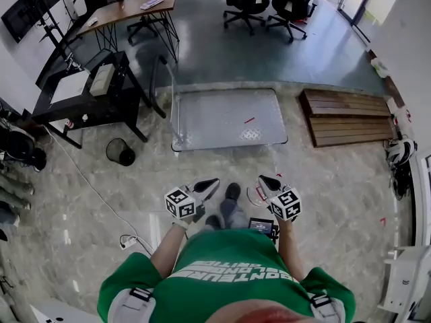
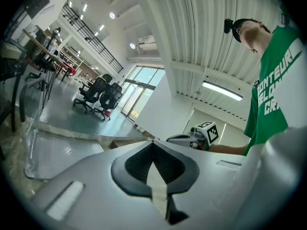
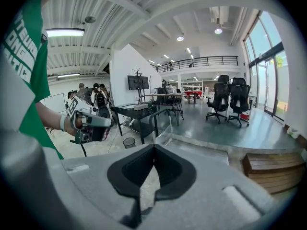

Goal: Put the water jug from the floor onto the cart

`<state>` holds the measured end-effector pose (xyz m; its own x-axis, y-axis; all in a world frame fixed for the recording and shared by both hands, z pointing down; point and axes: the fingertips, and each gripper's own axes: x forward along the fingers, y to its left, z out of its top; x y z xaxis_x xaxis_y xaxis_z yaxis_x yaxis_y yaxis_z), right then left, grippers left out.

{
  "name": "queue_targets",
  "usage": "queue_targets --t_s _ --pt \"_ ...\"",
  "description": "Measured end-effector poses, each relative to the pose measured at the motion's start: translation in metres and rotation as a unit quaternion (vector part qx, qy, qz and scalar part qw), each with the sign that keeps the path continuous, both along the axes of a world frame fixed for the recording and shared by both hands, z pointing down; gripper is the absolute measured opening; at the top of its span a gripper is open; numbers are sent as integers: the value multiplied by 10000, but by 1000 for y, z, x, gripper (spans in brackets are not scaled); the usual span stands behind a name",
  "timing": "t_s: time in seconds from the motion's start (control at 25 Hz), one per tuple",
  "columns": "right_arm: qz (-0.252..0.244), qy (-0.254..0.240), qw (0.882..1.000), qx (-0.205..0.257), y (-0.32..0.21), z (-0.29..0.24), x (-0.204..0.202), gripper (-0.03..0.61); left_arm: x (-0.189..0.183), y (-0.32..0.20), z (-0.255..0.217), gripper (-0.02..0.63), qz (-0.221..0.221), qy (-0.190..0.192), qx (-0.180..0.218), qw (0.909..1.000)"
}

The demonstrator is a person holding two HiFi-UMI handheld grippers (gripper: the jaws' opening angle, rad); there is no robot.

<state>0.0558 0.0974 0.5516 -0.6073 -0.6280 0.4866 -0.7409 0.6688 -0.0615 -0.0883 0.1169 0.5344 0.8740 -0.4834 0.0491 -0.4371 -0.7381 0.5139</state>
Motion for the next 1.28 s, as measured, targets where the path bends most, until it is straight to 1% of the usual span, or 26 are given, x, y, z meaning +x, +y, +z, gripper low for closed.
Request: queue_targets --t_s 0.28,0.52,0.64,0.8,1.0,1.12,1.28 --pt "78 -123 9999 -94 -9 11 7 -9 13 -15 2 8 201 -205 -16 9996" --pt "143 -181 9997 -84 -36 15 24 -9 36 -50 -6 6 388 -359 182 9984" --pt "276 -208 9991 -247 -39 25 34 -9 45 -54 -3 6 539 -442 78 9975" --pt "488 -233 9975 -454 -47 42 51 -9 56 -67 13 6 725 -588 -133 9955" --pt "735 120 9946 -721 -59 68 92 -9 80 -95 24 6 848 -640 -249 9940" --pt "1003 211 9902 -946 -58 95 116 -9 95 -105 35 6 1031 -756 -291 9914" --pt "1345 555 9824 -1174 -52 138 151 -9 118 -115 51 6 1256 -782 -329 9884"
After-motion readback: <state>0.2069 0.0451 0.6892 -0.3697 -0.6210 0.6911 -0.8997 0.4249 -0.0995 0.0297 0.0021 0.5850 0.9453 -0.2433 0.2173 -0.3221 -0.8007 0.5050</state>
